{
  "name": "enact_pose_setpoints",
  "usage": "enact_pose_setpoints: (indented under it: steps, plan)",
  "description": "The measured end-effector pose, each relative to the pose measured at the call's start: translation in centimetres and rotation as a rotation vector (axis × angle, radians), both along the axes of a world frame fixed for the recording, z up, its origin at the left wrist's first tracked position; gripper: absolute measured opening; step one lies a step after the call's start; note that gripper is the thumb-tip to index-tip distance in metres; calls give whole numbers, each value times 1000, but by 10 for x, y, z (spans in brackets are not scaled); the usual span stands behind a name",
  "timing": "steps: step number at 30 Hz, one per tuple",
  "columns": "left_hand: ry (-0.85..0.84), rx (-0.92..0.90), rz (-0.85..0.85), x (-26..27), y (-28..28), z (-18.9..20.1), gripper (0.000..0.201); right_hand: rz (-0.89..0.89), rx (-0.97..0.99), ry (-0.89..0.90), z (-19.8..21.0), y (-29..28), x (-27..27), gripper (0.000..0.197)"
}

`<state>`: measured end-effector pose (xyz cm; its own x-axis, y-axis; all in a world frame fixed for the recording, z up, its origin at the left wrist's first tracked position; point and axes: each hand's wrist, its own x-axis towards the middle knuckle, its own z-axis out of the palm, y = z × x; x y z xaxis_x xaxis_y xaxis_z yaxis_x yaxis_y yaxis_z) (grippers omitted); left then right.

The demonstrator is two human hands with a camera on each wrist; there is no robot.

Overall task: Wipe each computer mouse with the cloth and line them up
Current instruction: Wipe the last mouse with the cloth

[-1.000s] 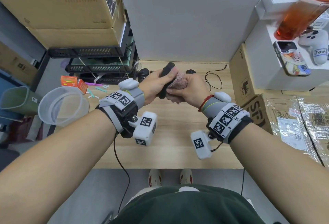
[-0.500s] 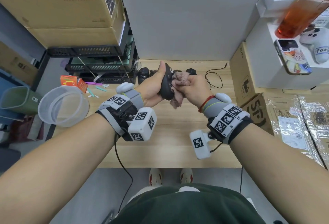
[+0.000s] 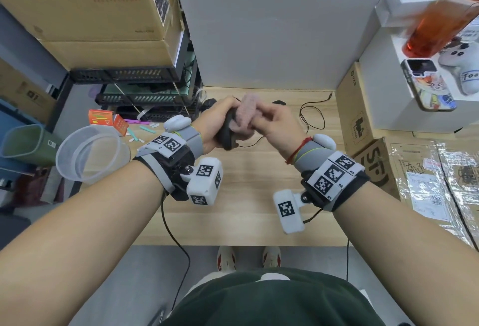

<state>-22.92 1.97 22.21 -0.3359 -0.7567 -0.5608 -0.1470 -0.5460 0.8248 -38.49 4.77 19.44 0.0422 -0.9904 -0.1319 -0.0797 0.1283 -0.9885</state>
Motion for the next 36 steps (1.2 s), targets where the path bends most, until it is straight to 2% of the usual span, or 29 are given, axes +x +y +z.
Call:
enact_pose_setpoints:
  steps: [2, 4, 6, 9, 11, 15, 17, 19, 21, 24, 26, 30, 33, 36]
  plan:
    - [-122, -47, -3, 2, 1, -1, 22, -151, 22, -64, -1, -8, -9, 26]
    - [-178, -50, -34, 2, 4, -2, 16, -193, 21, -112, 1, -11, -18, 38]
    - [-157, -53, -108, 0, 7, -2, 21, -86, -4, -24, 1, -12, -23, 47]
    - [-62, -104, -190, -6, 7, 2, 29, 186, -30, 265, -2, -8, -22, 47]
    - [-15, -145, -160, -8, 8, 5, 19, 221, -51, 384, -7, -8, -24, 42]
    - [-213, -330, -287, 2, 0, 0, 18, 153, -76, 559, -12, -10, -33, 16]
    - [-296, -434, -359, 7, -4, -4, 17, 151, -90, 620, -13, -9, -34, 10]
    - [-399, -534, -414, 9, -7, -8, 19, 154, -100, 666, -15, -7, -34, 15]
    - [-521, -633, -462, 9, -6, -10, 29, 157, -119, 728, -14, -6, -33, 28]
    - [-647, -787, -497, 5, -5, -12, 40, 163, -144, 780, -13, -6, -31, 35]
    - [-691, -843, -498, 3, -5, -14, 34, 175, -143, 782, -11, -6, -31, 36]
    - [-706, -842, -485, 3, -6, -13, 20, 201, -145, 800, -12, -9, -36, 28]
    - [-737, -887, -431, 5, -7, -12, 27, 192, -141, 811, -14, -8, -43, 25]
    - [-728, -878, -342, 11, -11, -10, 22, 179, -110, 798, -16, -6, -53, 22]
